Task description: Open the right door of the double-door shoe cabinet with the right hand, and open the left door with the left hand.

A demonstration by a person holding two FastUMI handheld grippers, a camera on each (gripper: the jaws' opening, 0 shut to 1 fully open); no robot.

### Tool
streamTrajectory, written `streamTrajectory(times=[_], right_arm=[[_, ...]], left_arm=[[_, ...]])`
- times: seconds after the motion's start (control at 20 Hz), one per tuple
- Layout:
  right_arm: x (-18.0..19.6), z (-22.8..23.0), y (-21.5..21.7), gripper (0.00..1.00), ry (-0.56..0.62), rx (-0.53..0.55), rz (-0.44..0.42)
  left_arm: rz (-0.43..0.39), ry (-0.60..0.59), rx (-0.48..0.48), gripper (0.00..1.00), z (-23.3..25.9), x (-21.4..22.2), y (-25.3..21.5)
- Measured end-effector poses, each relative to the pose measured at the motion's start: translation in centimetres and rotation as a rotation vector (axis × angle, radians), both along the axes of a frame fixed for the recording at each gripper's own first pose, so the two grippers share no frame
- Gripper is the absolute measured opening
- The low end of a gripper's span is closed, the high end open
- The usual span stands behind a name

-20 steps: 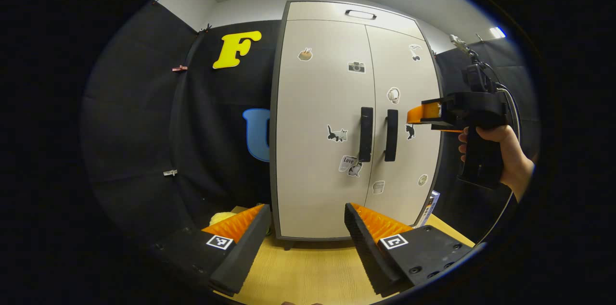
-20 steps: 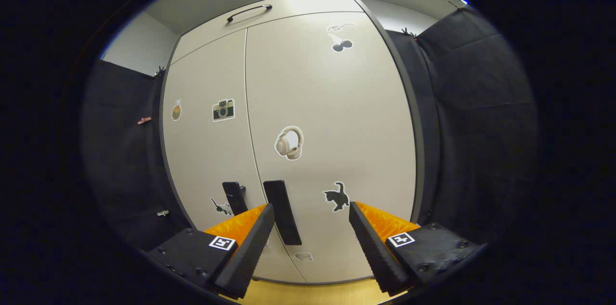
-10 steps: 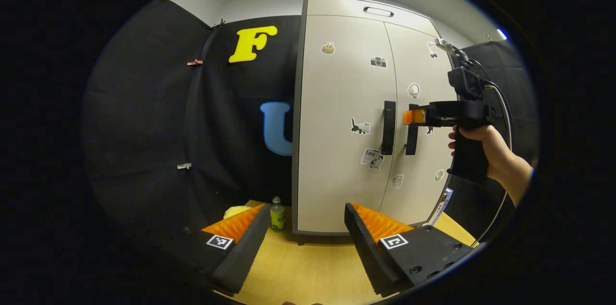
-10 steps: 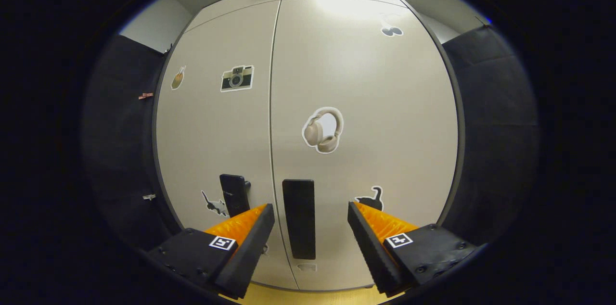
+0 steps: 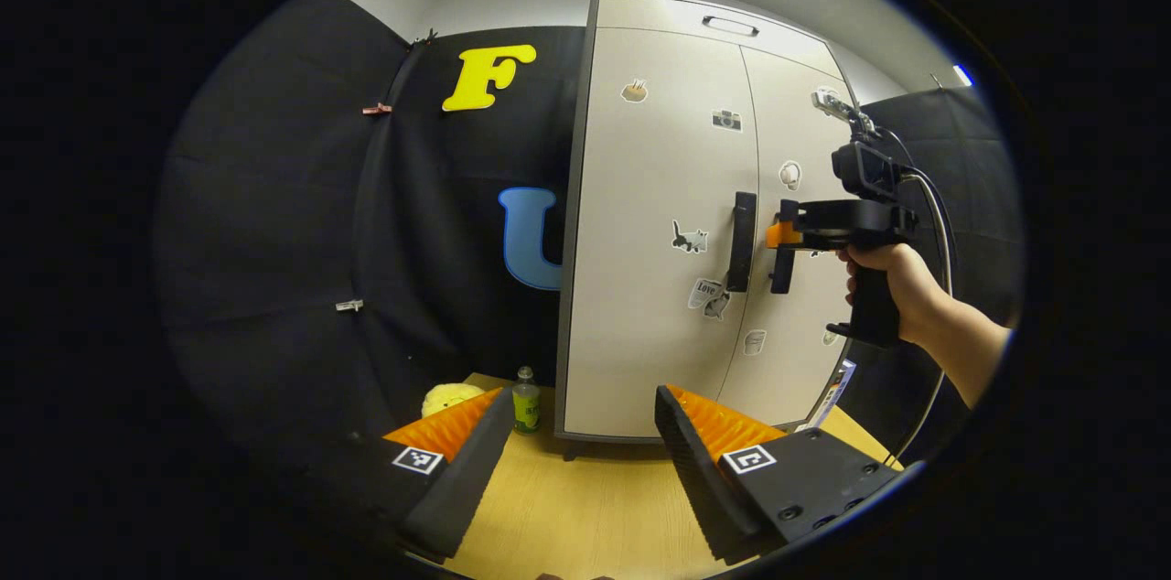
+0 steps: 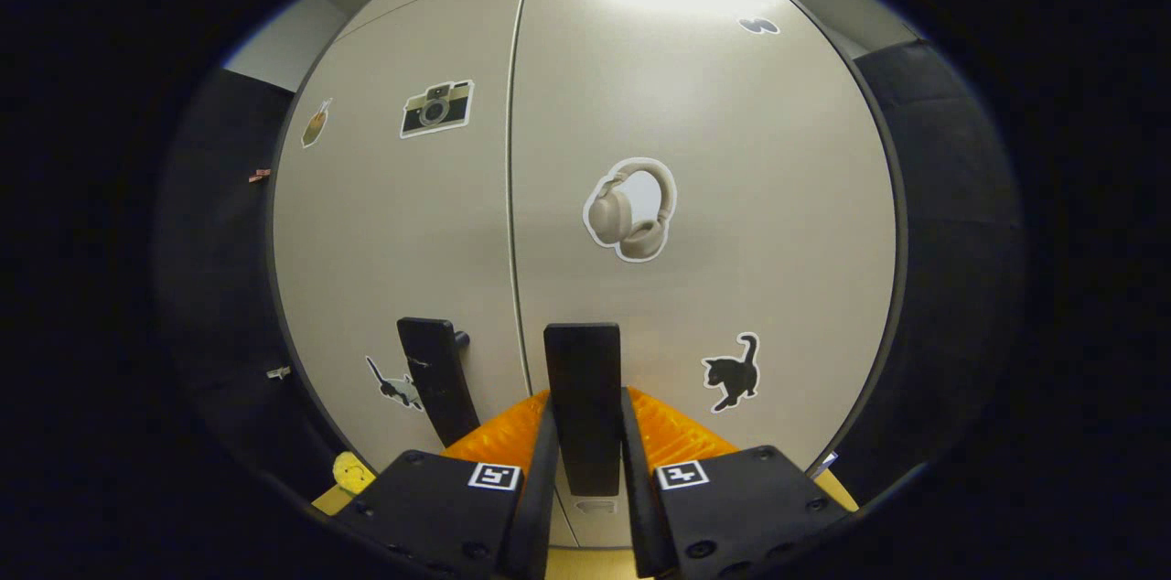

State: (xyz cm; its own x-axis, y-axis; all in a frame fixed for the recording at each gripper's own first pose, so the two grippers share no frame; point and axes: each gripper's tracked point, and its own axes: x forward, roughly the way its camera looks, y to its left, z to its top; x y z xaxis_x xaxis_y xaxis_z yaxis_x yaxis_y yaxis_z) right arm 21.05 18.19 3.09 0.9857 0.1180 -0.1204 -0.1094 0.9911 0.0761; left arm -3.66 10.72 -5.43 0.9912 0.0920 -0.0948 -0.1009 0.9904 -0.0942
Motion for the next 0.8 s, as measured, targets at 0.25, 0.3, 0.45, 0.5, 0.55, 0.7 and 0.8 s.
streamTrajectory(times=[0.25,0.3,0.45,0.5,0.55,0.7,0.8], right_arm=[[0.1,-0.1,-0.1,0.3,0.012,0.01,0.001],[0.1,-0.1,0.0,0.27,0.018,0.019,-0.001],[-0.2,-0.1,-0.1,0.19,0.034,0.005,0.01],[-0.4,-0.1,-0.1,0.19,0.041,0.006,0.016],[-0.6,-0.2,-0.1,0.19,0.052,0.009,0.019],[-1.7,0.0,-0.5,0.19,0.047,0.009,0.01],[-2.5,0.1,-0.9,0.19,0.038,0.007,-0.005]], left_arm=[[-0.026,-0.004,-0.006,0.95,0.0,-1.1,-0.7],[-0.034,-0.001,-0.011,0.95,-0.2,-1.3,-0.8],[-0.062,0.003,-0.021,0.95,-0.4,-1.8,-1.2],[-0.072,0.002,-0.021,0.95,-0.5,-2.0,-1.2],[-0.082,0.003,-0.022,0.95,-0.5,-2.1,-1.2],[-0.115,0.008,-0.036,0.95,-1.0,-2.4,-1.4],[-0.135,0.014,-0.044,0.95,-1.3,-2.6,-1.3]])
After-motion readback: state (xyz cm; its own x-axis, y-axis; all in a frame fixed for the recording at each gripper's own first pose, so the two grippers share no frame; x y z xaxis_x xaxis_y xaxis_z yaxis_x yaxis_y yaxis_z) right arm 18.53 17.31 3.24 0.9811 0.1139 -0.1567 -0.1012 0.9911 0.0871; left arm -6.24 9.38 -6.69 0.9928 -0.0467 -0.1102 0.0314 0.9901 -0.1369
